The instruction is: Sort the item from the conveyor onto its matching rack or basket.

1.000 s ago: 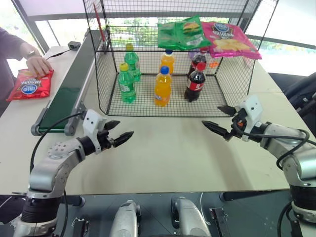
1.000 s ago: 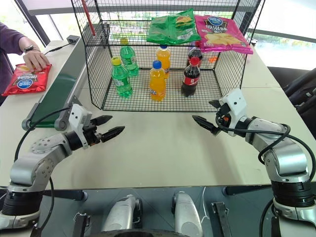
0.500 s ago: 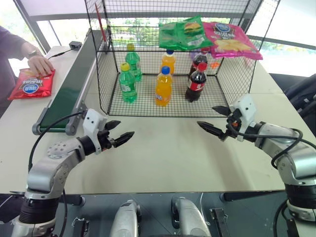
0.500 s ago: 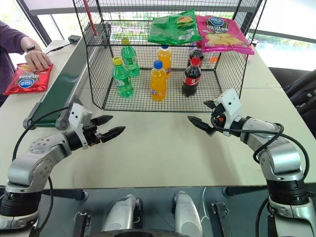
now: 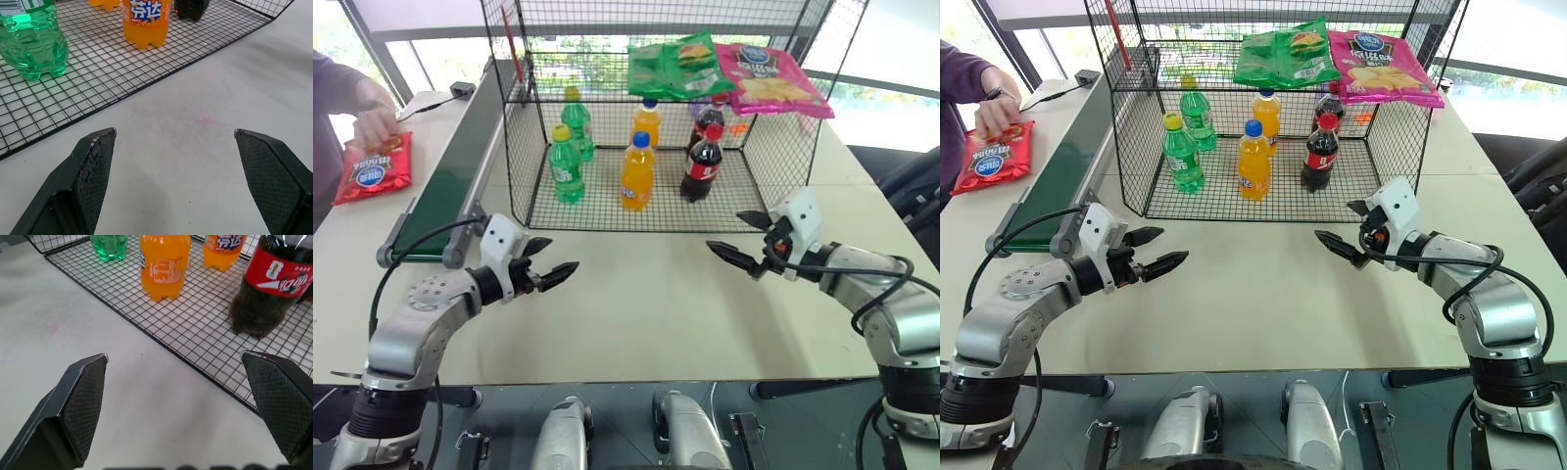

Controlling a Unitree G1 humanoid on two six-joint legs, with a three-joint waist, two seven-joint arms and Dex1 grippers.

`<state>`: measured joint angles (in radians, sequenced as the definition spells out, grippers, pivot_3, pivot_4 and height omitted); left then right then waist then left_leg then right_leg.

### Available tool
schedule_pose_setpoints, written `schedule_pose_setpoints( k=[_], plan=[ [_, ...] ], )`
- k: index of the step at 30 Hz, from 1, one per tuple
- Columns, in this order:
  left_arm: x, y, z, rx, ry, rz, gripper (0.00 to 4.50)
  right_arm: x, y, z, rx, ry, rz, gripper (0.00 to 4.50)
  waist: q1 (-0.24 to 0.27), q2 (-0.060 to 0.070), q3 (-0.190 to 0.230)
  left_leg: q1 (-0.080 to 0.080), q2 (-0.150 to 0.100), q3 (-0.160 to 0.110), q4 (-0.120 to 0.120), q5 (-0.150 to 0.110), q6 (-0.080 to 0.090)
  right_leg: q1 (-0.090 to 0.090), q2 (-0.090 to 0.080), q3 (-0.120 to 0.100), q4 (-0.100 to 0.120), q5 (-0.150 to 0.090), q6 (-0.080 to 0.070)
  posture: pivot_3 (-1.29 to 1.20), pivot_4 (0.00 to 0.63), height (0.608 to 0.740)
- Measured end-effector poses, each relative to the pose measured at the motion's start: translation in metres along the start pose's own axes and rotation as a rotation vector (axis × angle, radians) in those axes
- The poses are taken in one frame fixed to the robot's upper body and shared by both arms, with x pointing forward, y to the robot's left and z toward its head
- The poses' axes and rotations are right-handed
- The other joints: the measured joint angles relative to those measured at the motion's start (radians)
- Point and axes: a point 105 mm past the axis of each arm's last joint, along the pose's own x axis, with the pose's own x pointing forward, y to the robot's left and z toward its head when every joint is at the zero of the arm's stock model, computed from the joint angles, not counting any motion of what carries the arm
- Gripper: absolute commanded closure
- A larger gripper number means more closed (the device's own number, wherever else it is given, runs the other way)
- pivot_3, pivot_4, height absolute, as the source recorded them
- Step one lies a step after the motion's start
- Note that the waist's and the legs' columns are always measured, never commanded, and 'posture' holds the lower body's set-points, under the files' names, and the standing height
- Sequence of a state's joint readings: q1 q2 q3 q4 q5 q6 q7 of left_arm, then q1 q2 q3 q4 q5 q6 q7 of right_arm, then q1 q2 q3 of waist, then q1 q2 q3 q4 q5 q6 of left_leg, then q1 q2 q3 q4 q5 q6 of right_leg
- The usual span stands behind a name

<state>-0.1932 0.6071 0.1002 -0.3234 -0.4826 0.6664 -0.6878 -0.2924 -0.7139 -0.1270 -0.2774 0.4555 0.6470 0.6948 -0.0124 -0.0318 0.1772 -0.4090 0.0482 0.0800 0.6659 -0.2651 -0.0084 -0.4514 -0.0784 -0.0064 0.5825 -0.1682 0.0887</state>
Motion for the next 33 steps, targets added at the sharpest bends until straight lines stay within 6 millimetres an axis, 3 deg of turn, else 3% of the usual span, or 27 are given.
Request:
schedule_pose_setpoints(
  k=[33],
  plan=[
    [0.0027, -0.0002, 0.0012, 0.002, -0.014, 0.003, 0.44, 0.0003, -0.0006, 0.0018, -0.009, -0.007, -0.004, 0.0, 0.0, 0.0, 0.0, 0.0, 0.0, 0.0, 0.0, 0.0, 0.0, 0.0, 0.0, 0.0, 0.001, 0.0, 0.0, 0.0, 0.15, 0.74]
  ],
)
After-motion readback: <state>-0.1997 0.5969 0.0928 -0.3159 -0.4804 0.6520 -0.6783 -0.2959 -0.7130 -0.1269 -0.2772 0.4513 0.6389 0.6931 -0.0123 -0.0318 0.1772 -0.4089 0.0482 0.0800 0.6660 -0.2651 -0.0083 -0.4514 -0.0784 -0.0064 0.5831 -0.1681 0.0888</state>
